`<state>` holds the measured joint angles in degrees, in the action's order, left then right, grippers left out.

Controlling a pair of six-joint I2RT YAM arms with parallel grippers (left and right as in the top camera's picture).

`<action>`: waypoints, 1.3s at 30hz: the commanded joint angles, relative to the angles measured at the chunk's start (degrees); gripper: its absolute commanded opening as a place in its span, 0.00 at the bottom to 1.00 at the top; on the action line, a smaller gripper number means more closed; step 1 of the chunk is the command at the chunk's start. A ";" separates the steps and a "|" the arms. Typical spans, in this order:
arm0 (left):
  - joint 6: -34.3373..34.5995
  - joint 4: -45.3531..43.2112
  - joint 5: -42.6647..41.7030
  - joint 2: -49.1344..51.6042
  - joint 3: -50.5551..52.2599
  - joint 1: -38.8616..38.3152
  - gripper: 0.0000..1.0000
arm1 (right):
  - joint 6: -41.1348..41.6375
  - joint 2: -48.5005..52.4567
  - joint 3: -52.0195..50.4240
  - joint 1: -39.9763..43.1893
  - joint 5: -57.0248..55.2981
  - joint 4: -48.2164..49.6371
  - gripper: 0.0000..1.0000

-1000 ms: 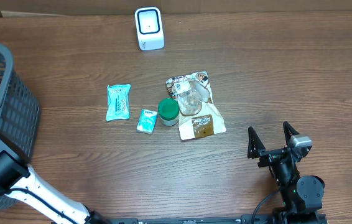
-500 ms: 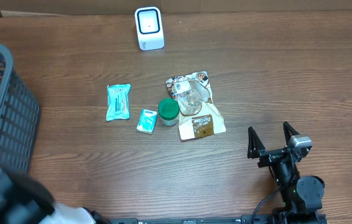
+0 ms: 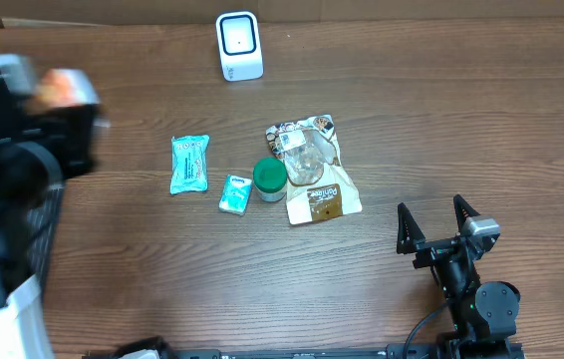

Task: Scan the item barcode
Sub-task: 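Lift the orange Kleenex pack out and set it beside the wipes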

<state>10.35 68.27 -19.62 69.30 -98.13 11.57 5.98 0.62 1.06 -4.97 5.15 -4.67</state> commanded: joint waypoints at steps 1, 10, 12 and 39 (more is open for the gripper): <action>-2.91 1.60 11.89 4.20 5.40 -10.73 0.04 | 0.15 -0.46 -0.61 -0.11 -0.15 0.26 1.00; -0.90 -3.87 12.52 18.05 15.39 -22.45 0.04 | 0.15 -0.46 -0.61 -0.11 -0.15 0.26 1.00; -0.90 -5.01 12.55 21.73 15.63 -23.71 0.05 | 0.15 -0.46 -0.61 -0.11 -0.15 0.26 1.00; 0.57 -16.48 12.17 39.36 15.67 -25.14 0.04 | 0.15 -0.46 -0.61 -0.11 -0.15 0.26 1.00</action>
<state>10.39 52.23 -7.84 108.03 -82.74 -12.80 5.98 0.62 1.06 -4.97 5.10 -4.69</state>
